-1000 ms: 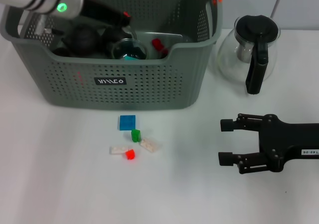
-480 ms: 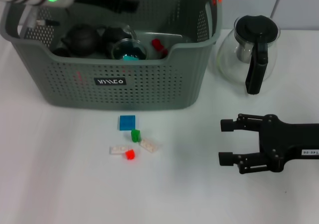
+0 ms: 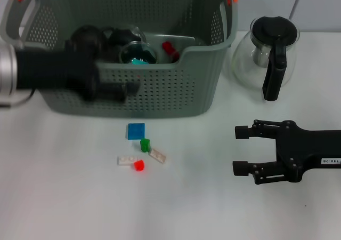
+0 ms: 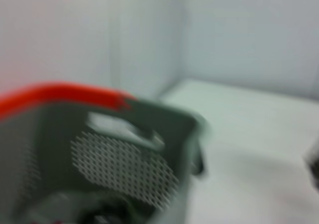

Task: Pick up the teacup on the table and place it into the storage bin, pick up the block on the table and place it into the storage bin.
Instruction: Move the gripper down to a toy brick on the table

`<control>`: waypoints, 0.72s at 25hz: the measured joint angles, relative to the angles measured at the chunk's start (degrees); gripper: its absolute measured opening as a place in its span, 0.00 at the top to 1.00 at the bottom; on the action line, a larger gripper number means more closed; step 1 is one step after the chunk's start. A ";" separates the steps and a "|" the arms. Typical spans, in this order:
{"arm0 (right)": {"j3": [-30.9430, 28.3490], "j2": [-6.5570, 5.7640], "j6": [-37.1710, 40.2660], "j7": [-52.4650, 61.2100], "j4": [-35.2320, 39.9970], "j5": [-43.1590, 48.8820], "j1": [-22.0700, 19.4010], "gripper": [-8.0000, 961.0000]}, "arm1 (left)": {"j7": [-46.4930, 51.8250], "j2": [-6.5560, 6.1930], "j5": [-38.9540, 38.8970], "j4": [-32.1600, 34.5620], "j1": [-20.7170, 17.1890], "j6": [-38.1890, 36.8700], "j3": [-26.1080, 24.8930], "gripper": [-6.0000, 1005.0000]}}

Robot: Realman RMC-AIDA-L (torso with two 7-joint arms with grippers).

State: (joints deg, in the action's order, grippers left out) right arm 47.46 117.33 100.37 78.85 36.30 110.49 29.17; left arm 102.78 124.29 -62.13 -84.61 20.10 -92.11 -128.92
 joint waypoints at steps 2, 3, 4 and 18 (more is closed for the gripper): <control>0.00 0.01 -0.06 -0.01 0.00 0.03 0.06 0.05 | -4.67 -0.06 0.40 1.58 -1.63 -2.50 -0.30 0.13; 0.00 0.01 -0.07 0.00 0.00 -0.02 0.05 0.05 | -5.70 -0.09 1.09 2.18 -2.20 -3.57 -0.34 0.13; -0.01 0.01 -0.07 0.01 0.01 -0.06 0.04 0.05 | -6.42 -0.12 2.04 2.91 -2.66 -4.57 -0.33 0.12; 0.00 -0.09 -0.10 0.23 0.00 0.01 -0.56 0.05 | -7.27 -0.17 17.81 18.52 4.14 4.05 4.46 0.15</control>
State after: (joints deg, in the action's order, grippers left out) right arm 47.46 117.24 100.27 79.08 36.30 110.50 28.62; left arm 95.51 124.13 -44.32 -66.09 24.24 -88.06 -124.46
